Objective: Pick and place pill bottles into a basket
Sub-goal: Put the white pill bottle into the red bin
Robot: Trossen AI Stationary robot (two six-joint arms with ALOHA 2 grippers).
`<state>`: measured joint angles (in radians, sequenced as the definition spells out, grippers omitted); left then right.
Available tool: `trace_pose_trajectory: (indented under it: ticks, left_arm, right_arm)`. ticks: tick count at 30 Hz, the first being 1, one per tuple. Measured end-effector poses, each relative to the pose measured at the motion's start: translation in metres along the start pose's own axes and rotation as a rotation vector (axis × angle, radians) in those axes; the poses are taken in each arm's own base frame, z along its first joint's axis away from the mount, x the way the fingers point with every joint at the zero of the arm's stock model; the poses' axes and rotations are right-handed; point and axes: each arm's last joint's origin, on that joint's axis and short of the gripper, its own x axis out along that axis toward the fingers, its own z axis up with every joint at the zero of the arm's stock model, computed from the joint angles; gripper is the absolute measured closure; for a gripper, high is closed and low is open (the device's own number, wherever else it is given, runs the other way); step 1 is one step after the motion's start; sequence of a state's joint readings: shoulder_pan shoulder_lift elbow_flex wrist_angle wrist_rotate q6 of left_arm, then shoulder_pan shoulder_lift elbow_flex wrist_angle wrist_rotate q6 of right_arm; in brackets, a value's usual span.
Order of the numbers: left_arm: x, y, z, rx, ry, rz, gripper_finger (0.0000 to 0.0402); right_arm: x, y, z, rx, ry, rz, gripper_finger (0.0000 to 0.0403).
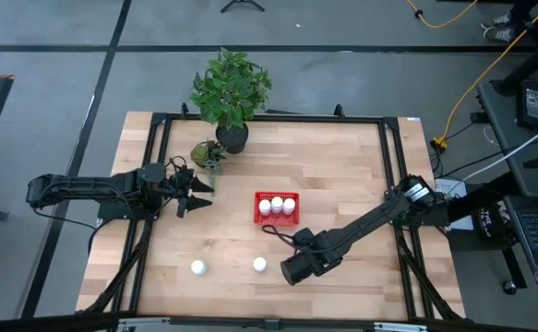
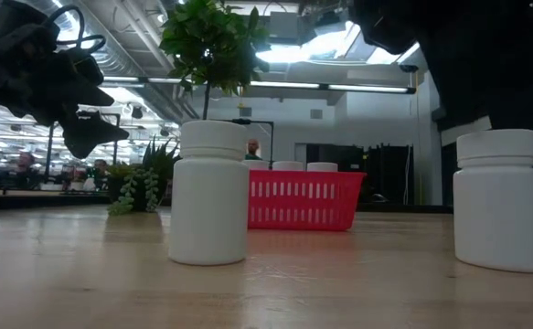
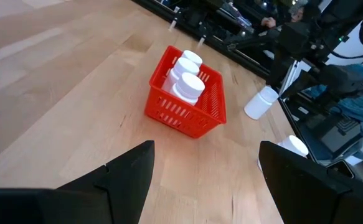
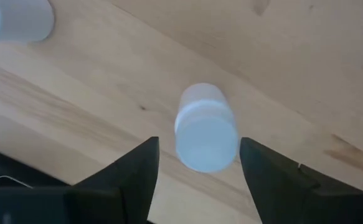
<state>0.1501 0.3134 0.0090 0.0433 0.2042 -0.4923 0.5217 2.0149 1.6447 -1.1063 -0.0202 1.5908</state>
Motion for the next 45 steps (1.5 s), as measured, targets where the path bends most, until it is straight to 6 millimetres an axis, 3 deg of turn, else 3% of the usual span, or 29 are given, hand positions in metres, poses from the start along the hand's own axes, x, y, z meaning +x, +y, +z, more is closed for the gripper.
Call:
trace_pose_trajectory:
  ticks: [9, 17, 45]
  left_arm:
    - [0.000, 0.000, 0.000, 0.000, 0.000, 0.000, 0.0121]
    - [0.000, 0.000, 0.000, -0.001, 0.000, 0.000, 0.0121]
    - [0.000, 0.000, 0.000, 0.000, 0.000, 0.000, 0.0121]
  right_arm:
    - [0.001, -0.001, 0.000, -0.001, 0.000, -0.017, 0.0179]
    - [0.025, -0.004, -0.001, 0.000, 0.060, 0.017, 0.0179]
    - [0.031, -0.006, 0.001, -0.023, 0.042, 0.025, 0.0179]
